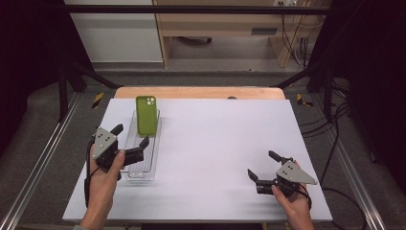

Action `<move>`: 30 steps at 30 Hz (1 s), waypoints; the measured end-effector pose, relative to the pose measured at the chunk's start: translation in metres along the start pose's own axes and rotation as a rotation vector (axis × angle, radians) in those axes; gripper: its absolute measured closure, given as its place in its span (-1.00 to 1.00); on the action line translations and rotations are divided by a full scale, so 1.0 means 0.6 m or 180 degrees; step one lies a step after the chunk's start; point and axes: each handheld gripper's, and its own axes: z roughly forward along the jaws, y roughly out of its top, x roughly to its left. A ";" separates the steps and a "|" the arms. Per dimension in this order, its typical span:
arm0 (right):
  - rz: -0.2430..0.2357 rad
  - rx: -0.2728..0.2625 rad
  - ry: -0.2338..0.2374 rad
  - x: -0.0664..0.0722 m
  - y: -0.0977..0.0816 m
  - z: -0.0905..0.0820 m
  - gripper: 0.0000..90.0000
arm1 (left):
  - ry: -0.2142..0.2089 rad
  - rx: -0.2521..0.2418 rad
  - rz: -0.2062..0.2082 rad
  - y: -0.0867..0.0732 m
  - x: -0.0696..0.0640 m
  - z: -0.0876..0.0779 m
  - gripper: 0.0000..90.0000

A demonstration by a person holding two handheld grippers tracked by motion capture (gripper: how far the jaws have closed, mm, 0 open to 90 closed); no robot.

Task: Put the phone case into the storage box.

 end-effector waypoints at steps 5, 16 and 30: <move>-0.0002 0.0010 -0.0004 0.001 0.000 0.000 -0.91 | 0.0013 -0.0046 -0.0003 -0.003 0.009 -0.014 -0.93; 0.0002 0.0026 0.0005 0.001 -0.001 0.001 -0.91 | 0.0023 -0.0101 -0.0031 -0.015 0.023 -0.041 -0.94; 0.0003 0.0041 0.0005 0.002 -0.002 0.001 -0.91 | -0.0118 -0.0211 0.0018 -0.033 0.028 -0.063 -0.94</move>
